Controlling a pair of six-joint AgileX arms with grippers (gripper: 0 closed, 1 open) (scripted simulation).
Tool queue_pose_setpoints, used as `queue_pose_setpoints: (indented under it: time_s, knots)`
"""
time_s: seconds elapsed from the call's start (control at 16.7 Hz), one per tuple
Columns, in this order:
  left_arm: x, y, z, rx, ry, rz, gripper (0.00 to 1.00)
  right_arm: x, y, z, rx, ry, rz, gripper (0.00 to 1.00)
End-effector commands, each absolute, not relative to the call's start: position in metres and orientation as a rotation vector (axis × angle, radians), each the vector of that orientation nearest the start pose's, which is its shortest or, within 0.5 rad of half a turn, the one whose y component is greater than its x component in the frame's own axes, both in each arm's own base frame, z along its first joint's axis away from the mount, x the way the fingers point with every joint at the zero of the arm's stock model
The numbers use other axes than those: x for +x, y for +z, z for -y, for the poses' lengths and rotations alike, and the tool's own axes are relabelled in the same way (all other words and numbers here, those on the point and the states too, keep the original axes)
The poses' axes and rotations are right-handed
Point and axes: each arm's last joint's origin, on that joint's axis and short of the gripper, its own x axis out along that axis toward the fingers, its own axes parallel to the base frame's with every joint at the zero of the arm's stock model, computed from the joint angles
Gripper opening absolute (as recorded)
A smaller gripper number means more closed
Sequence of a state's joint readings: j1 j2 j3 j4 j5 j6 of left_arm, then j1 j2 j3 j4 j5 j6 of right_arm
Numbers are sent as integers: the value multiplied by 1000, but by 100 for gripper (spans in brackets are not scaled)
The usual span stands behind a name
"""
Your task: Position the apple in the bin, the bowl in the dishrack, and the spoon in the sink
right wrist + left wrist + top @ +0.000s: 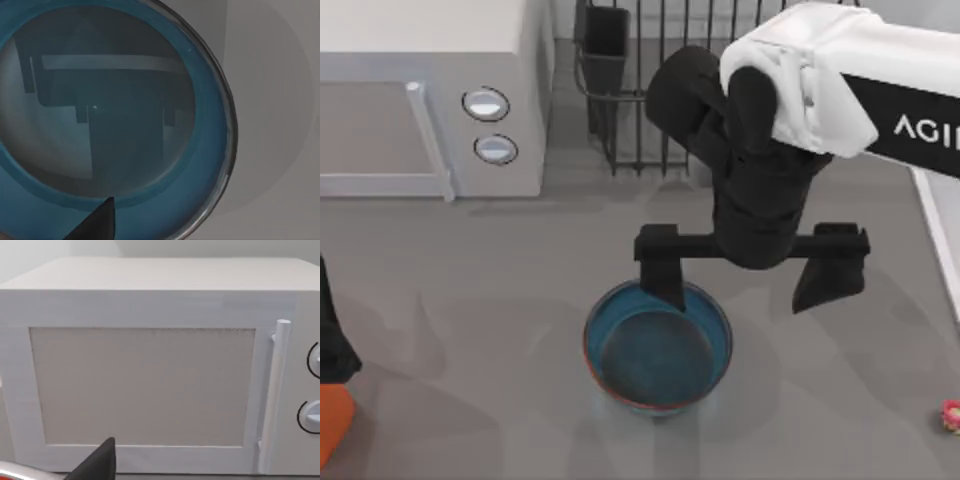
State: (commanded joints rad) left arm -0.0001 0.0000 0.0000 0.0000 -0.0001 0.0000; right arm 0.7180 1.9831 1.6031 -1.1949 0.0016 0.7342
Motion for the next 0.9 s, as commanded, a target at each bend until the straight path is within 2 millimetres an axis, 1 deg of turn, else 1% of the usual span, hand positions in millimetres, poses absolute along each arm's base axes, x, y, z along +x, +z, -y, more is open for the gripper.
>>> queue_pose_setpoints:
  time_s: [0.24,0.36,0.48,0.66,0.9]
  knots:
    - [106,160,1,0,0,0,100,286,158,-256,13,-3,-1564,100]
    - [106,160,1,0,0,0,100,284,138,-255,11,-5,-1567,100]
    - [106,160,1,0,0,0,100,283,129,-254,8,-8,-1571,100]
    - [106,160,1,0,0,0,100,283,129,-254,8,-8,-1571,100]
    - [106,160,1,0,0,0,100,283,129,-254,8,-8,-1571,70]
